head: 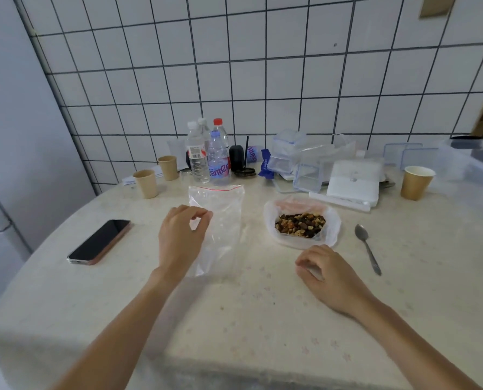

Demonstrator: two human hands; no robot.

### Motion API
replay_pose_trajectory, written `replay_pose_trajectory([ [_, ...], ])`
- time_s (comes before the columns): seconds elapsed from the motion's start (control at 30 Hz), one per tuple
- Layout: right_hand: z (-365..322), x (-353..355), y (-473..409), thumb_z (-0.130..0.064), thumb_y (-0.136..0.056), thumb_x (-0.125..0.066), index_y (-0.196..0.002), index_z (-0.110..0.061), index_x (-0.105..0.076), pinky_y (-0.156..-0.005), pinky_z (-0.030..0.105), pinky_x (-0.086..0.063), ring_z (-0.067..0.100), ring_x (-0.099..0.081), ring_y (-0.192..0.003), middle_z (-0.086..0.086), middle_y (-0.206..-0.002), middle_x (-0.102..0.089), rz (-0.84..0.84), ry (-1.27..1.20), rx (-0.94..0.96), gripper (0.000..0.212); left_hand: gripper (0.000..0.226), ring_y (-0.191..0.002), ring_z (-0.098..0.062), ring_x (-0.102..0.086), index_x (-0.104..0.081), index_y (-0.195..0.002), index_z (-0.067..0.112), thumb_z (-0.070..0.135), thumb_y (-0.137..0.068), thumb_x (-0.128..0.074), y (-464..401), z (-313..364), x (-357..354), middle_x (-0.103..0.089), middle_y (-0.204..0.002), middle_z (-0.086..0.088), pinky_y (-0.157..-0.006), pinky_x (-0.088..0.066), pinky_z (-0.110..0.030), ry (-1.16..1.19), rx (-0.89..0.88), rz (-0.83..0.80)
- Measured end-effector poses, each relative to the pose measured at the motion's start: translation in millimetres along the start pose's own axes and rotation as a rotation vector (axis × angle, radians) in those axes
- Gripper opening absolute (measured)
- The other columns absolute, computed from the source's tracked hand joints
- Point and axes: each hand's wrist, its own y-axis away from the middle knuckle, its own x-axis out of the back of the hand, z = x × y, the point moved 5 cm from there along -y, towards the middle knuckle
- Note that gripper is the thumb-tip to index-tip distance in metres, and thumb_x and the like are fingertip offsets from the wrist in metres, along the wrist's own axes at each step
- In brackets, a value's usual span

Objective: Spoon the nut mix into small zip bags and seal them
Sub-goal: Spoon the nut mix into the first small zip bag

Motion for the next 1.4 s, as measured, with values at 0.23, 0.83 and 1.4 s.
replay_pose_trajectory([
  [0.23, -37.5, 28.1, -18.1, -0.051, -0.088, -0.073, -0.111, -0.029, -0.071, -0.079, 0.009, -0.048, -0.005, -0.067, -0.1, -0.021, -0.106, -0.074, 0.176, -0.693, -0.215, 0.032, 0.011, -0.084, -0.015, -0.059, -0.078, -0.089, 0.018, 0.028, -0.093, -0.078, 13.3, 91.9, 7.4, -0.07, -0.087, 0.008, -0.075, -0.049, -0.029, 0.073, -0.336, 0.107],
  [0.83, -20.8, 74.3, -7.1, -0.015, -0.095, -0.06, -0.098, -0.02, -0.079, -0.097, 0.036, -0.053, 0.012, -0.074, -0.102, -0.005, -0.1, -0.081, 0.28, -0.751, -0.289, 0.02, 0.055, -0.054, -0.01, -0.062, -0.07, -0.096, 0.02, 0.073, -0.082, -0.067, 17.2, 136.5, -53.7, -0.07, -0.063, 0.001, -0.061, -0.046, -0.026, 0.696, 0.424, -0.413],
  [1.4, -27.9, 93.6, -8.7, -0.02, -0.1, -0.06, -0.085, -0.02, -0.071, -0.07, 0.024, -0.04, 0.005, -0.056, -0.072, -0.02, -0.068, -0.064, 0.464, -0.614, -0.368, 0.019, 0.012, -0.06, -0.011, -0.073, -0.066, -0.088, 0.014, 0.02, -0.097, -0.064, 12.5, 148.9, -38.2, -0.073, -0.071, 0.002, -0.062, -0.056, -0.033, 0.609, 0.29, -0.27],
])
